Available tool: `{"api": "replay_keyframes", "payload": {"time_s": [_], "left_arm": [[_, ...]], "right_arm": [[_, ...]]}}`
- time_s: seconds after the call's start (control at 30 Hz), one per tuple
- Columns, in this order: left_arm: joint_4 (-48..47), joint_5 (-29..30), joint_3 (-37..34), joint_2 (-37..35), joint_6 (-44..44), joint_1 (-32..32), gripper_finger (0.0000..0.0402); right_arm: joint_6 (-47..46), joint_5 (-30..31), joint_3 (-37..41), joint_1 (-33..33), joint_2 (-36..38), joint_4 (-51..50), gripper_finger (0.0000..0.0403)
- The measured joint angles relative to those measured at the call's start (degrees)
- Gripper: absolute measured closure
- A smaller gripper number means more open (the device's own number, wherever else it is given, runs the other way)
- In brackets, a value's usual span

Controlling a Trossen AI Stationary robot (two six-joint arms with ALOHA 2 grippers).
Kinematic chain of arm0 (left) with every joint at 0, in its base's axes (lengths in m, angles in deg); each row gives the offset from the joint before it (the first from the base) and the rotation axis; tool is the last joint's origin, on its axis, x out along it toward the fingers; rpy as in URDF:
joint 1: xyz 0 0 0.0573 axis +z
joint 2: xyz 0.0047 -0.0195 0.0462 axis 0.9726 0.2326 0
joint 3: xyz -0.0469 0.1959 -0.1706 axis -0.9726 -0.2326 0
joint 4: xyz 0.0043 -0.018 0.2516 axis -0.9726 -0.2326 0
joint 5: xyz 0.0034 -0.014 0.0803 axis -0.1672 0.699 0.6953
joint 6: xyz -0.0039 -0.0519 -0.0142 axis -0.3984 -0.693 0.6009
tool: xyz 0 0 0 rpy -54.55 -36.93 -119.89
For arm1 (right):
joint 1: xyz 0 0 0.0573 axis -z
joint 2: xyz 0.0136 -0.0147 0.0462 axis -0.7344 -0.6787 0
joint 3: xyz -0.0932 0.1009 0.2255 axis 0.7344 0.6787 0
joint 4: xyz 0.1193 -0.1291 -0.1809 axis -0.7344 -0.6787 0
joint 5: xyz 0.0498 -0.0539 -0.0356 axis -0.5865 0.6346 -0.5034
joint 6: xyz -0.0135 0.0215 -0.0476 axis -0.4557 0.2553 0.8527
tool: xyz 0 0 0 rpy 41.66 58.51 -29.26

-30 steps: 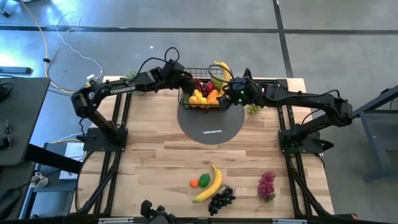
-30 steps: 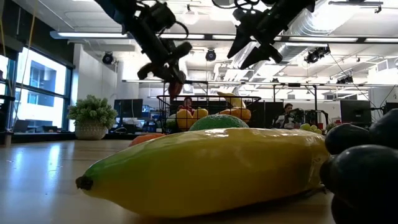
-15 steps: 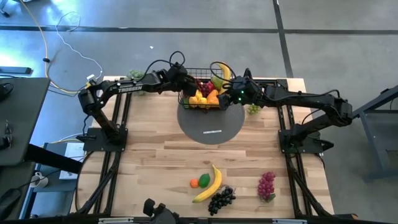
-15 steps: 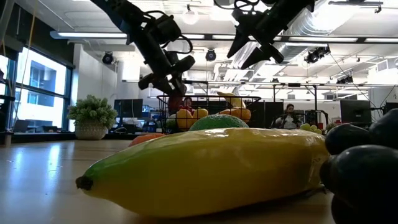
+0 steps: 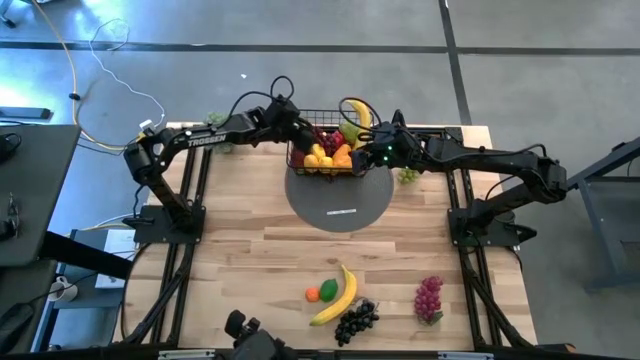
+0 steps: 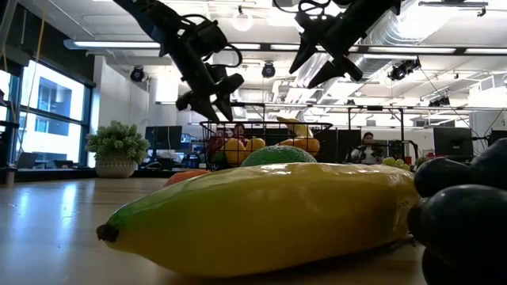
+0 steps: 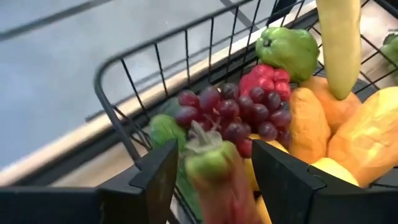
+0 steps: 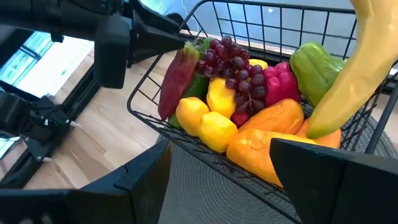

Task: Build produce basket
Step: Put the grapes into the wire basket

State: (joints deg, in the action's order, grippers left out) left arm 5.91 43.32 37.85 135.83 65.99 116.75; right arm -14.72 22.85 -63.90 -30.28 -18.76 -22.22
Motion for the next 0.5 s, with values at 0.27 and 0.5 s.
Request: {"api": "replay_keyframes", "payload": {"time_s": [0.27, 0.5], "left_arm": [[-4.13, -5.36, 6.3, 0.0, 8.62, 1.47, 0.0206], [-13.25, -6.58, 13.01, 0.0, 18.39, 1.41, 0.0206]], "right_arm": [[-6.69, 1.06, 0.0, 0.0, 0.0, -1.43, 0.0148], [-15.96, 3.2, -0.04, 0.0, -0.02, -8.29, 0.0148]]}}
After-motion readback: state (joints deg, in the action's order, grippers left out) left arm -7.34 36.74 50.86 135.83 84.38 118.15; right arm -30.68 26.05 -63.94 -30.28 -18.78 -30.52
